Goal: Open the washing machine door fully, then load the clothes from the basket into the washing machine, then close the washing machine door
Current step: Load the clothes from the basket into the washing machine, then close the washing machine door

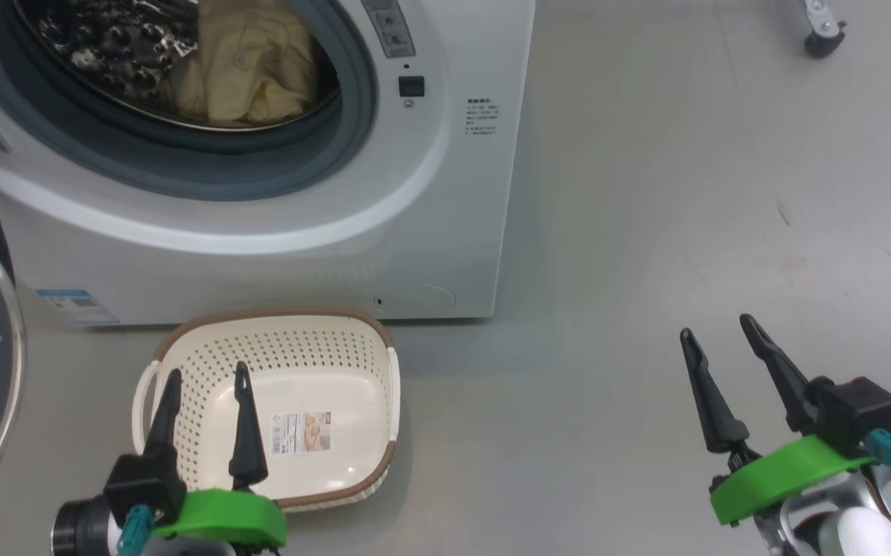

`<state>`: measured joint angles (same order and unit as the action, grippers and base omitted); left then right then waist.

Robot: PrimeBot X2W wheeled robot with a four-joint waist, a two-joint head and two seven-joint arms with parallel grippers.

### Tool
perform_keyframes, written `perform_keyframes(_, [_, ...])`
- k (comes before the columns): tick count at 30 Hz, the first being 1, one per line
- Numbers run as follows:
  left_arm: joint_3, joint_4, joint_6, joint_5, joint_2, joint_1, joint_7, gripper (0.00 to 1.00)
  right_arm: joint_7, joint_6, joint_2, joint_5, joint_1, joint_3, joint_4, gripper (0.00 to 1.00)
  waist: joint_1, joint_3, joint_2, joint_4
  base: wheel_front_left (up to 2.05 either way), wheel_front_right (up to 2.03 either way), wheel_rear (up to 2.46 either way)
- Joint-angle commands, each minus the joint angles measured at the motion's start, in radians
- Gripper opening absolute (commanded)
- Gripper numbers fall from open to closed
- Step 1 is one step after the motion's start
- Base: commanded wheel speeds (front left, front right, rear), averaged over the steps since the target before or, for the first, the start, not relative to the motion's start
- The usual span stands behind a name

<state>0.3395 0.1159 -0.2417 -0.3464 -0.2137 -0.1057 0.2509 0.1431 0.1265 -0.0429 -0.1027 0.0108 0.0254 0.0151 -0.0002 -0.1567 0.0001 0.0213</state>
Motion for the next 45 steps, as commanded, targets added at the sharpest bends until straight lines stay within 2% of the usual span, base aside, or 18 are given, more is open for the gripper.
perform_keyframes(1, [-0.023, -0.026, -0.017, 0.003, -0.006, -0.009, 0.010, 1.00, -0.009, 0.004, -0.007, 0.004, 0.007, 0.008, -0.046, 1.00, 0.0002, 0.051, -0.0001, -0.026, 0.00, 0.00, 0.00])
perform_keyframes(15, [0.004, -0.033, -0.010, -0.004, -0.004, 0.078, 0.009, 1.00, -0.054, 0.004, -0.007, -0.004, 0.109, 0.000, -0.121, 1.00, 0.0002, 0.153, -0.0001, -0.024, 0.00, 0.00, 0.00])
perform_keyframes(45, [0.031, -0.041, -0.027, 0.011, -0.029, 0.063, -0.003, 1.00, -0.062, 0.004, -0.007, -0.013, 0.130, -0.013, -0.139, 1.00, 0.0002, 0.166, -0.0001, -0.022, -0.01, 0.03, -0.02])
